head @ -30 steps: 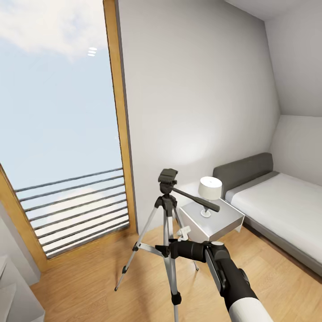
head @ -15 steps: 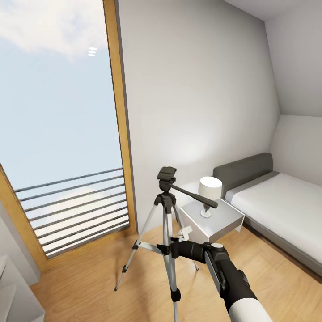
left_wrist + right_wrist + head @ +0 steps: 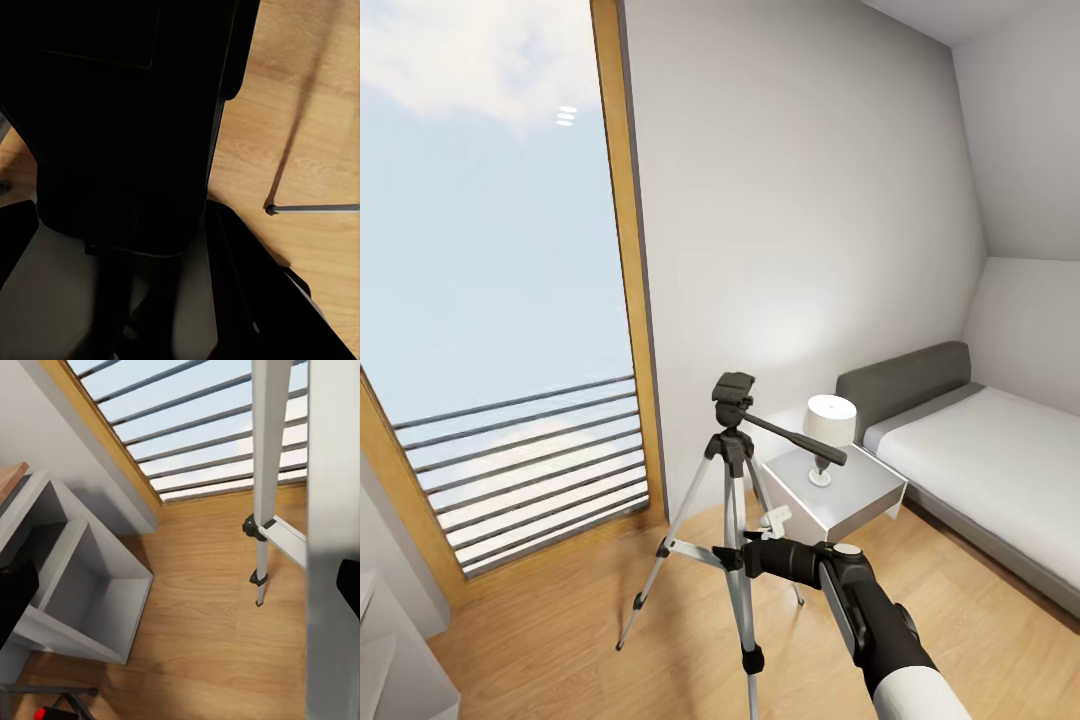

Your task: Attach the digital camera to the camera tripod in the bedroom.

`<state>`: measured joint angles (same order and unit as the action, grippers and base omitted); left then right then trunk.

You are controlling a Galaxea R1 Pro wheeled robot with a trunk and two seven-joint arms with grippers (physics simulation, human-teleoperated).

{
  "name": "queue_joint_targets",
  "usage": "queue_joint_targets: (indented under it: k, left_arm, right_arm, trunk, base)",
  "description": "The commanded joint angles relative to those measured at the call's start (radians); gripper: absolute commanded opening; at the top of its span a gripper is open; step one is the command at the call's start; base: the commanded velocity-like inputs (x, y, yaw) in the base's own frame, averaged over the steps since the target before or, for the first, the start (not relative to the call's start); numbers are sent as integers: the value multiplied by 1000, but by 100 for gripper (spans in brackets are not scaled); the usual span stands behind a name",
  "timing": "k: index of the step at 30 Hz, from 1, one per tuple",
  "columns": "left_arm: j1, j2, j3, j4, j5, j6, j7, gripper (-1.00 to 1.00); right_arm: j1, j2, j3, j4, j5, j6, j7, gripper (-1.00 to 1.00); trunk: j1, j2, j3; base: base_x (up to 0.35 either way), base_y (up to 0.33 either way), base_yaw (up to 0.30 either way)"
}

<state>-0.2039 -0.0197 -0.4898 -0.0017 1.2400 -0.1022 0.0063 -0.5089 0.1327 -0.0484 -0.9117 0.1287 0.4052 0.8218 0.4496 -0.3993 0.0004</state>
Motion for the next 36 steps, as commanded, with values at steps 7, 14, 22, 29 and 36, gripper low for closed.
queue_joint_targets:
  k: [7, 14, 22, 29, 36]
  left_arm:
    - [0, 0, -9, 0, 6, -2, 2, -100]
    - [0, 0, -9, 0, 6, -2, 2, -100]
    - [0, 0, -9, 0, 6, -2, 1, -100]
    - [0, 0, -9, 0, 6, -2, 2, -100]
    - [0, 0, -9, 0, 6, -2, 2, -100]
  right_arm:
    - [0, 0, -6, -2, 11, 3, 10, 100]
    - [0, -2, -20, -11, 11, 4, 11, 100]
    - [0, -2, -54, -9, 14, 4, 7, 100]
    - [0, -2, -59, -5, 18, 3, -2, 100]
    - [0, -3, -61, -6, 18, 3, -7, 100]
  trunk:
    - [0, -1, 0]
    - [0, -1, 0]
    - [0, -1, 0]
    - [0, -1, 0]
    - [0, -1, 0]
  base:
    - [0, 0, 0]
    - [0, 0, 0]
    - [0, 0, 0]
    - [0, 0, 0]
    - [0, 0, 0]
